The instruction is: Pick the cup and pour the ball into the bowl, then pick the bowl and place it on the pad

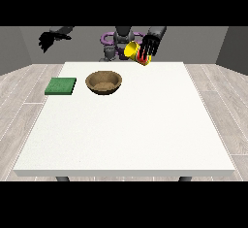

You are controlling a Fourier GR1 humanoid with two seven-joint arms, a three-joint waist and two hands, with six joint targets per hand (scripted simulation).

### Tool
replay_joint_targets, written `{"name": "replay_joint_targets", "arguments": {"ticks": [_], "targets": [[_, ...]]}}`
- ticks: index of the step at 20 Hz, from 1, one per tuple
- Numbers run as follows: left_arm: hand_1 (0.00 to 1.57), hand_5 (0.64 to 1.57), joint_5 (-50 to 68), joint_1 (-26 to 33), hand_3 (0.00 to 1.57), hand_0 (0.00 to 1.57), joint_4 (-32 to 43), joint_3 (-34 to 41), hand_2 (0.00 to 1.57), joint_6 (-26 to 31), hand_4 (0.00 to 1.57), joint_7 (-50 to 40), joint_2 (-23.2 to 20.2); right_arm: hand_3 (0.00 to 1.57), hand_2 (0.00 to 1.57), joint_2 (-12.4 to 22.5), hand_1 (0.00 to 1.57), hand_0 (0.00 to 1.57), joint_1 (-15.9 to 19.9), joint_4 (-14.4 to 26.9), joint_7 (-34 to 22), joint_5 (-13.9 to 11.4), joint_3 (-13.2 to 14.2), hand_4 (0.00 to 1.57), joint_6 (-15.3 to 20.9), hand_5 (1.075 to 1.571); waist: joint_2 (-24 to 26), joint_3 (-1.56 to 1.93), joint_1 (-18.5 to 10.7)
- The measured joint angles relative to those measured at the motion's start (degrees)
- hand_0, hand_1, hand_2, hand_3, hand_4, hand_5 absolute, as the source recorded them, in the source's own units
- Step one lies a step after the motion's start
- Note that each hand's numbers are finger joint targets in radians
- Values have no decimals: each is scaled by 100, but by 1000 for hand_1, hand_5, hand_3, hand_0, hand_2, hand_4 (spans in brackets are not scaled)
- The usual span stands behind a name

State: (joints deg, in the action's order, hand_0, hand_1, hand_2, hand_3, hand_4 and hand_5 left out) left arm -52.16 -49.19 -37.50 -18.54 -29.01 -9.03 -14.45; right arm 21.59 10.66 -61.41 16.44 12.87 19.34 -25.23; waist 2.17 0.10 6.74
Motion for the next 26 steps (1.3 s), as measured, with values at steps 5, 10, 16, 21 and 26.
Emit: {"name": "replay_joint_targets", "arguments": {"ticks": [5,10,16,21,26], "targets": [[1482,1204,-1153,-311,1571,1482,185,-835,1571,313,1571,-670,299,0,0,26,0,0,34,181,19,-14,20,0,-16,1571,150,2,31],[1536,1124,-2109,-670,1571,1536,390,-1630,1571,970,1571,-1026,685,0,0,40,0,0,166,310,63,-10,6,0,-86,1570,109,2,110],[1465,1216,-3275,-931,1571,1465,698,-2620,1571,1817,1481,-1322,998,0,0,-4,0,0,199,452,130,-39,-19,0,-103,1571,172,1,114],[1446,1129,-3835,-1088,1571,1446,713,-2969,1571,2337,1529,-1188,1103,0,0,157,0,0,194,573,157,-4,81,0,-177,1570,195,-3,8],[1480,1222,-4042,-1003,1571,1480,544,-2854,1571,2414,1495,-1003,1044,0,0,-8,0,0,129,543,34,-29,6,0,-38,1569,261,-9,-122]]}}
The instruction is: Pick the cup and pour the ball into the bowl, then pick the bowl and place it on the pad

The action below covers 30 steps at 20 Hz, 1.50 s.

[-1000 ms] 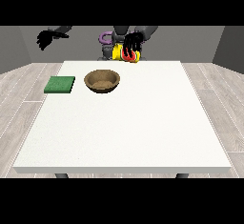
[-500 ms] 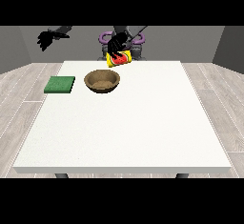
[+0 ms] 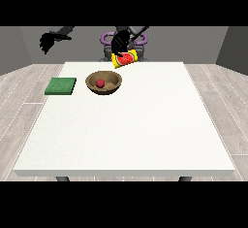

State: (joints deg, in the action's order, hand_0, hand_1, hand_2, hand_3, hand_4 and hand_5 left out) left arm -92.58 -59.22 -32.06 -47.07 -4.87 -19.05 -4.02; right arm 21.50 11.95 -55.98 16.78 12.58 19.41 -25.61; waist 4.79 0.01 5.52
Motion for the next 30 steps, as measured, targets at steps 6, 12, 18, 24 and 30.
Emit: {"name": "replay_joint_targets", "arguments": {"ticks": [6,12,18,24,30], "targets": [[1175,1170,1716,447,1274,1175,-657,1818,1443,-1026,1465,-259,-91,0,0,-35,0,0,-162,-32,-98,68,94,104,126,1565,38,-50,-356],[0,1541,3883,1327,0,0,-1520,3285,0,-2063,0,54,243,0,0,-297,0,0,-33,-157,-162,74,52,331,411,1568,-369,-116,-580],[0,1564,6398,2250,0,0,-2581,3775,0,-2175,0,1194,364,0,0,-785,0,0,336,-331,-190,-120,-150,201,1022,1571,-864,-99,-706],[0,1563,7954,2960,0,0,-3147,4040,0,-1321,0,2610,358,0,0,-1468,0,0,557,-452,-197,-362,-318,313,1970,1569,-1122,-38,-1114],[0,1565,8460,3246,0,0,-3389,4294,0,-629,0,3282,122,0,0,-1667,0,0,963,94,154,-430,-281,257,2427,1567,-1373,-9,-1283]]}}
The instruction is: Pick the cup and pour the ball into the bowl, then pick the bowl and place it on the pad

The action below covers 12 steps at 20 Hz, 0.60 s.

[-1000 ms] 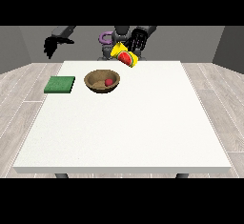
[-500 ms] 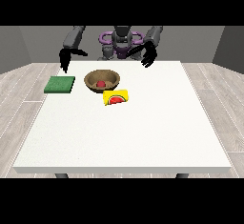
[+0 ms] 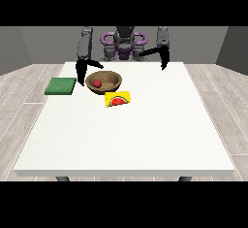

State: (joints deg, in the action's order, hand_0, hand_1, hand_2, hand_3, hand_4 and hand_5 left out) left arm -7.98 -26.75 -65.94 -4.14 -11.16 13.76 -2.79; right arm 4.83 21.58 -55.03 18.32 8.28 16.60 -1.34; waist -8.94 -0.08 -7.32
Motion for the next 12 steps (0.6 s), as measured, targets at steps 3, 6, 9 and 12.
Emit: {"name": "replay_joint_targets", "arguments": {"ticks": [3,6,9,12], "targets": [[0,1564,128,121,0,0,-229,62,0,283,0,54,-142,0,0,69,0,0,208,468,286,47,121,244,56,1566,-86,6,-120],[0,1565,152,321,0,0,-446,69,0,379,0,15,-152,0,0,187,0,0,381,958,458,80,168,194,29,1561,-34,9,-110],[0,1566,223,277,0,0,-510,253,0,514,0,7,-322,0,0,243,0,0,522,1302,629,115,172,116,-41,1563,-116,10,-40],[0,1566,178,248,0,0,-652,233,0,492,0,-76,-269,0,0,233,0,0,691,1656,878,92,150,142,-16,1564,-219,10,-52]]}}
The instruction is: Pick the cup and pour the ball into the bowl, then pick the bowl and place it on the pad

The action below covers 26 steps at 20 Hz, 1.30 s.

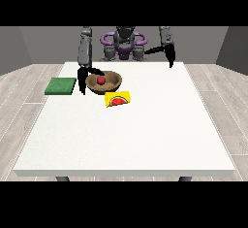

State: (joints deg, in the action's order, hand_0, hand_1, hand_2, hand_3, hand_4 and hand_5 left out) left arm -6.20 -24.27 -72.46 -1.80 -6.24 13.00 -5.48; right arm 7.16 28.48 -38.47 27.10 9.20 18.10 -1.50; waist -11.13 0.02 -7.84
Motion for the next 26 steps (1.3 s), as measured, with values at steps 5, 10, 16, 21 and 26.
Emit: {"name": "replay_joint_targets", "arguments": {"ticks": [5,10,16,21,26], "targets": [[0,1566,37,114,0,0,-189,64,0,190,0,51,-119,0,0,-76,0,0,205,340,245,73,38,464,124,1547,-43,-25,-74],[0,1557,90,36,0,0,-492,28,0,288,519,-56,-147,1506,1571,195,1571,1571,29,460,309,-63,170,893,743,1526,-94,-166,-312],[0,1497,127,-78,0,0,-461,-29,0,418,824,-40,-136,1383,1571,520,1571,1571,-73,426,-56,-975,-316,910,2065,1563,-62,-237,-605],[0,1423,262,85,0,0,-80,160,0,518,973,9,-209,945,1571,568,1571,1571,64,538,-1329,-1411,-669,844,2623,1563,366,-123,-477],[0,1407,412,506,0,0,527,504,0,533,1003,94,-325,874,1571,599,1571,1571,331,452,-2875,-1774,-1163,798,2502,1564,1198,-46,115]]}}
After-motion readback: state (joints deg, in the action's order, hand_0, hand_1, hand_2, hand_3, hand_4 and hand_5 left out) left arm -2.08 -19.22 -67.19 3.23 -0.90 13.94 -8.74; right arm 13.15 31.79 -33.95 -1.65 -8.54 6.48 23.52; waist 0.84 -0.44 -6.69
